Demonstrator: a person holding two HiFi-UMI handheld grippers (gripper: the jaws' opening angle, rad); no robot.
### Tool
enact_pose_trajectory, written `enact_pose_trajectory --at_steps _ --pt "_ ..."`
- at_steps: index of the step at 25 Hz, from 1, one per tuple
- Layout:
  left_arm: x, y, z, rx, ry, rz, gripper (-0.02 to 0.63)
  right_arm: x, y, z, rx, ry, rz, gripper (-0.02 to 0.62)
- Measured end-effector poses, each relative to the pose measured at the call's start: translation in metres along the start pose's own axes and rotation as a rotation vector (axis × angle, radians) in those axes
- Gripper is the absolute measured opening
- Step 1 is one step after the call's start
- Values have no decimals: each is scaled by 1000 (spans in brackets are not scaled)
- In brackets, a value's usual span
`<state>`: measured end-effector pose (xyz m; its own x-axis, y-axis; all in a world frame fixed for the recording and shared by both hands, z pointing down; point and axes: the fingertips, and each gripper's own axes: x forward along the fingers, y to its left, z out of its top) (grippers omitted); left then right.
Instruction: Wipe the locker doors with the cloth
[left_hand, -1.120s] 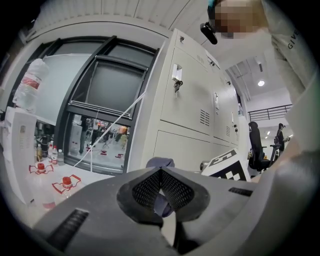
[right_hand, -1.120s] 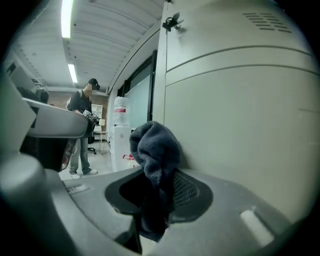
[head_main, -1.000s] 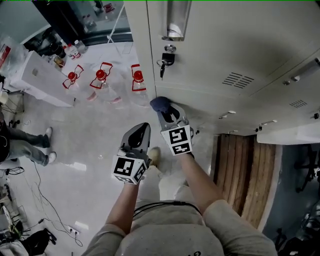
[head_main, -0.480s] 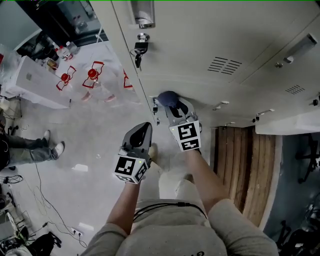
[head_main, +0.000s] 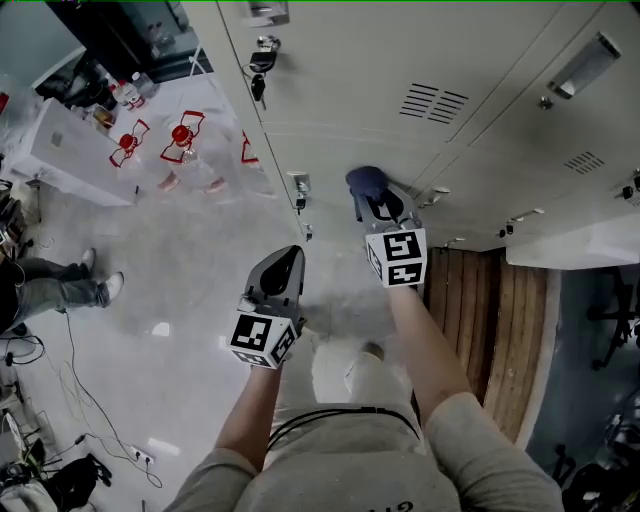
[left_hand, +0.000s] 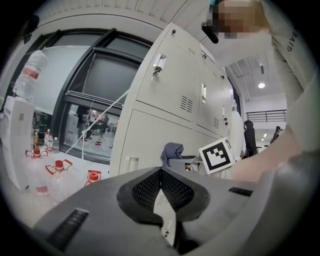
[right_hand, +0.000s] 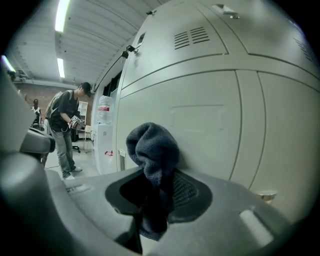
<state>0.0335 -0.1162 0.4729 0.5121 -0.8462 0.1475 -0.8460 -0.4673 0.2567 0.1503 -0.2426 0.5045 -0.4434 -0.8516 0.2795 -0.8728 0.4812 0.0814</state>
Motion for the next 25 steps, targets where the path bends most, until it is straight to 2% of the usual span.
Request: enact_pose_trajectory --at_steps 7,12,19,21,25 --pt "-13 -2 -17 -33 -3 32 -2 -20 -38 -14 -9 23 -62 106" --pt "-9 -9 -24 8 3 -16 -2 -29 -51 -24 -23 31 -100 107" --pt "-4 4 -11 84 4 -99 -2 -43 -76 -49 232 -7 -265 117" --pt "-4 12 -15 88 3 -118 -2 -44 -63 -46 241 -35 -275 112" --pt "-9 25 -22 43 41 -155 -2 -23 6 -35 196 -42 -160 112"
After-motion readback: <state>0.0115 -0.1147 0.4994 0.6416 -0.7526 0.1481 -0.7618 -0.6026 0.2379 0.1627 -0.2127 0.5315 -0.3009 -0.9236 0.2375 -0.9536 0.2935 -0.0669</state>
